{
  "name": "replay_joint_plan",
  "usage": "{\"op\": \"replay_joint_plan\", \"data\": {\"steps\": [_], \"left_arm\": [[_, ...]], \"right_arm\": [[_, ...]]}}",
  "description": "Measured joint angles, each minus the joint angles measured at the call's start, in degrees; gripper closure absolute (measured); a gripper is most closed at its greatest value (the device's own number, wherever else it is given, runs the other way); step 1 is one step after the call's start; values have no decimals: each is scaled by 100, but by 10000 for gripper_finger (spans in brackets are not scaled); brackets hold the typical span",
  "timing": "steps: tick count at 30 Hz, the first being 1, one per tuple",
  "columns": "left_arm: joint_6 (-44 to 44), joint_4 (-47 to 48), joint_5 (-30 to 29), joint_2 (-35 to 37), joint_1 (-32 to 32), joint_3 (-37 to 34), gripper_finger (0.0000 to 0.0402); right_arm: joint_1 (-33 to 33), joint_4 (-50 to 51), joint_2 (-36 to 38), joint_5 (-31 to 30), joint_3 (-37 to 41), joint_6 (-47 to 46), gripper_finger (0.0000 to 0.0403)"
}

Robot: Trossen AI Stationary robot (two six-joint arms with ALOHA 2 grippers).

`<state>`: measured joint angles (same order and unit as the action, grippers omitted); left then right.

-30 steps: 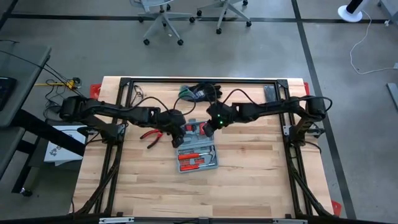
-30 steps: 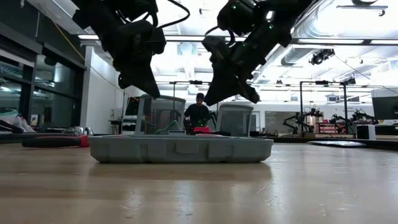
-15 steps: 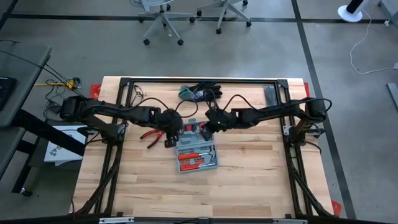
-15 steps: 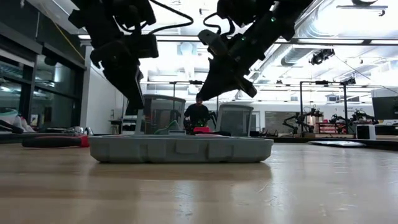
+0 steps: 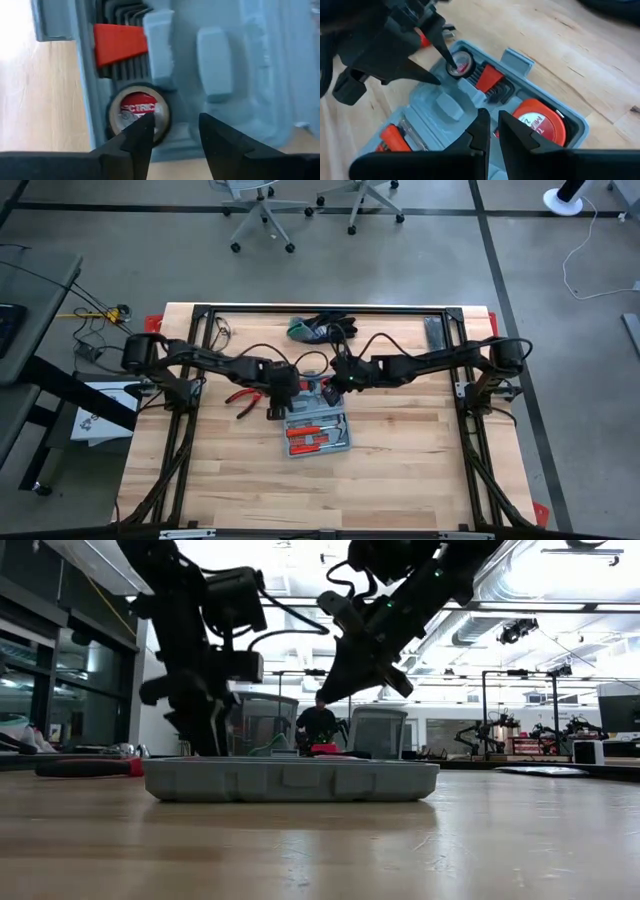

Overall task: Prefit tool cases
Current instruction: Remove the electrical tape from the gray tool case

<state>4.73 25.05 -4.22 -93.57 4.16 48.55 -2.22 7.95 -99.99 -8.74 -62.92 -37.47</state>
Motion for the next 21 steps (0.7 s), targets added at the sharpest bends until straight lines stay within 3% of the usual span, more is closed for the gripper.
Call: {"op": "replay_joint_plan", "data": {"steps": [4, 10, 21], "left_arm": [[-22, -43, -201, -134, -4, 11, 285], [-344, -82, -118, -109, 80, 3, 387], [-1074, 21, 208, 411, 146, -21, 400]], "right_arm": [[0, 65, -88, 23, 2, -105, 370], [2, 84, -189, 25, 4, -151, 370], [147, 168, -222, 30, 4, -153, 371]]}}
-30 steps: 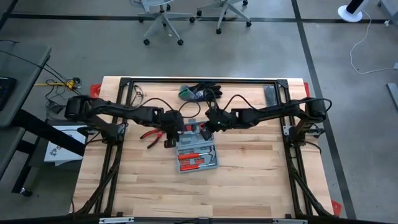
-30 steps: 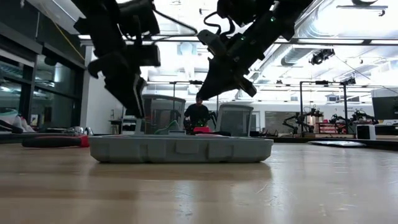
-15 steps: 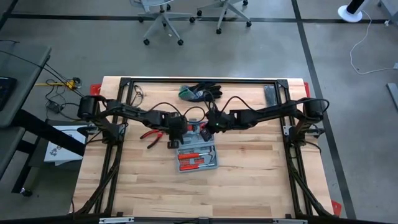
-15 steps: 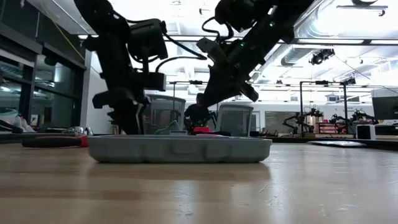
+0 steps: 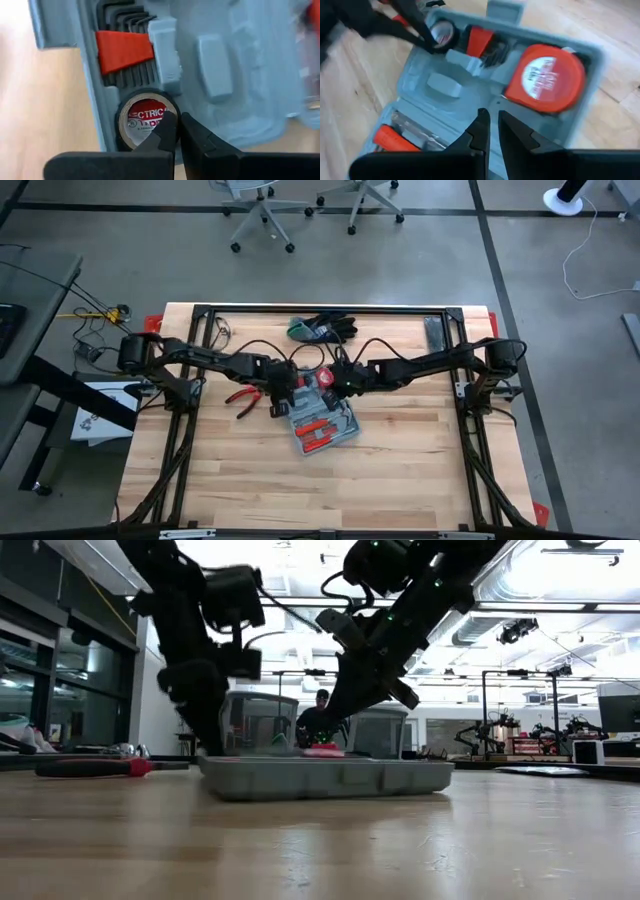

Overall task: Prefit tool cases
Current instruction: Remove the electrical tape from the gray tool case

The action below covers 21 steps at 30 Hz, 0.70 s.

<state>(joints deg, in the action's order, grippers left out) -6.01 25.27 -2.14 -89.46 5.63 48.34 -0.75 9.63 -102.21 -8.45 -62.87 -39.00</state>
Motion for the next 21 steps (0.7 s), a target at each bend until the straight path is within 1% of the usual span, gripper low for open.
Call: {"op": "replay_joint_plan", "data": {"steps": [7, 9, 12, 15, 21], "left_arm": [[-95, -84, -2, 586, 24, 11, 401], [-95, 66, -47, 689, 70, 13, 401], [-56, 448, -298, 814, 162, 13, 401], [126, 639, -415, 909, 320, 13, 401], [246, 694, -372, 1095, 802, 15, 401]], "right_arm": [[56, -2, 0, 9, 0, -11, 371], [54, 2, 0, 7, 0, -17, 371], [59, 2, 0, 7, 0, -20, 371], [104, 2, 0, -9, 0, -108, 371], [155, 0, 0, -15, 0, -250, 371]]}}
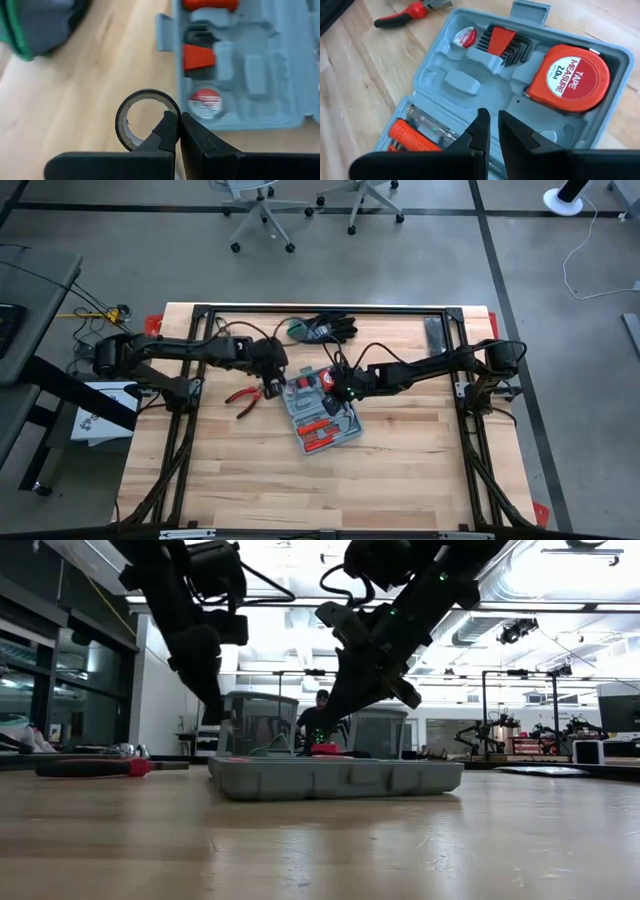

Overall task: Prefit tool cases
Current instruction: Remove the electrical tape from the gray tool case

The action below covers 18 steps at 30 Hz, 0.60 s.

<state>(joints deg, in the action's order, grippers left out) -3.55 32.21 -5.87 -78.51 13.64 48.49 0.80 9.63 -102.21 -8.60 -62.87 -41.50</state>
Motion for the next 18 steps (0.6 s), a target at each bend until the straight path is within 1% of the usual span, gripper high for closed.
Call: {"op": "replay_joint_plan", "data": {"steps": [5, 7, 10, 15, 18], "left_arm": [[255, 261, 89, 8, 421, -1, 401], [389, 222, 102, 11, 588, -76, 401], [465, 214, 212, 10, 925, -325, 401], [364, -61, 684, 10, 1445, -856, 401], [369, -115, 693, 10, 1654, -1020, 401]], "right_arm": [[73, 2, 0, -30, 0, -155, 371], [126, 13, 0, -31, 0, -155, 371], [204, 95, 0, -72, 0, -150, 371], [240, 177, 0, -208, 0, -205, 371], [240, 179, 2, -206, 0, -216, 371]]}}
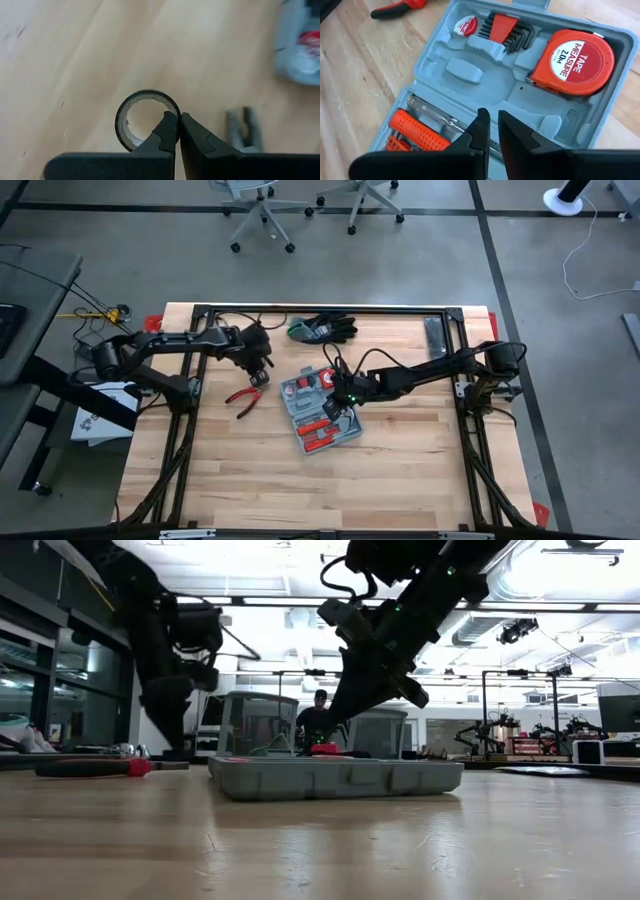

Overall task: Prefit tool cases
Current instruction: Remove the electrical tape from the gray tool case, then remove the red tape measure from the gray tool case

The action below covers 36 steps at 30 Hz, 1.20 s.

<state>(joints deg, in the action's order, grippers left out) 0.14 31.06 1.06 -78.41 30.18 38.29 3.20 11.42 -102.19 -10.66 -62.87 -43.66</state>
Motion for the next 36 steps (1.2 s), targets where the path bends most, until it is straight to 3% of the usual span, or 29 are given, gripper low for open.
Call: {"op": "replay_joint_plan", "data": {"steps": [16, 30, 36], "left_arm": [[2, -77, 13, 0, 513, -108, 394], [-315, -35, 532, 31, 513, -108, 294], [-847, 36, 1191, 617, 489, -55, 260]], "right_arm": [[-31, 15, 2, 2, -2, 6, 371], [-31, 13, 2, 60, -2, -226, 371], [-31, 2, 2, 116, -2, -133, 371]]}}
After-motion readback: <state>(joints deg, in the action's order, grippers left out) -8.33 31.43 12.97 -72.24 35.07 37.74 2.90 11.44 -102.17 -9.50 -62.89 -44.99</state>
